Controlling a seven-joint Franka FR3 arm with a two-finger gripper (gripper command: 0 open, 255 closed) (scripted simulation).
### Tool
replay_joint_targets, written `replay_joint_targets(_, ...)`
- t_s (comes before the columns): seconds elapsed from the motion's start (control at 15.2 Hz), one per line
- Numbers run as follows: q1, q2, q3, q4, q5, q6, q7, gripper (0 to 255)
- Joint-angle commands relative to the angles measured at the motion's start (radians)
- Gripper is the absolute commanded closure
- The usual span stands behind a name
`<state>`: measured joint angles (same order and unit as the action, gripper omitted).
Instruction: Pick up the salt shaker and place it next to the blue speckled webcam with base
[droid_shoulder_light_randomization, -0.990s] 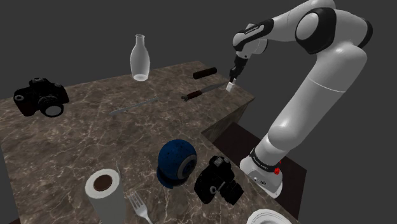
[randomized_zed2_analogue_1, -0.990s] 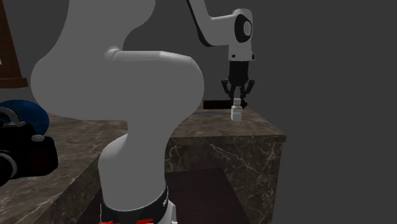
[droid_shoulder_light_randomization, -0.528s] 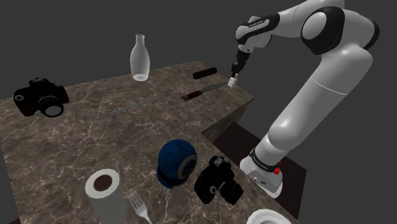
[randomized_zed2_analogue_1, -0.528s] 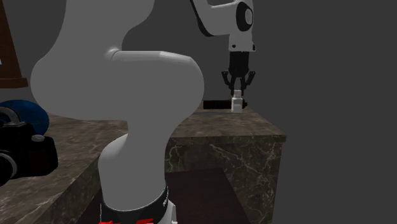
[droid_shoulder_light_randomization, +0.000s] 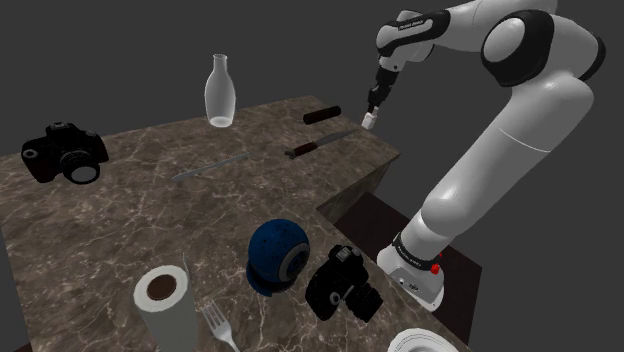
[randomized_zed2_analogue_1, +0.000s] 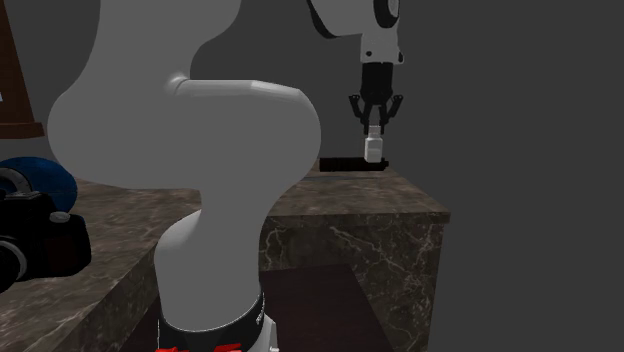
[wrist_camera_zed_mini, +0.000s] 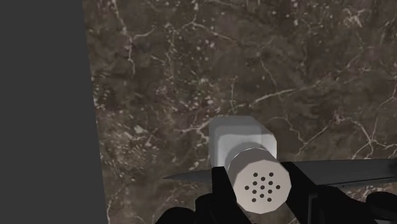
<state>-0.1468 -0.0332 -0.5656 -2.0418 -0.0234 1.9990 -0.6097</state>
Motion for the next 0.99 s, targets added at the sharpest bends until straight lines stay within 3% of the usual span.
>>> replay_joint_targets(0.0,0.001,-0.009,0.001,0.017,-0.005,-0.025,0.004,255)
replay_joint_targets(0.92,0.005,-0.039,0.009,0.177,-0.019,-0.211,0.015,255)
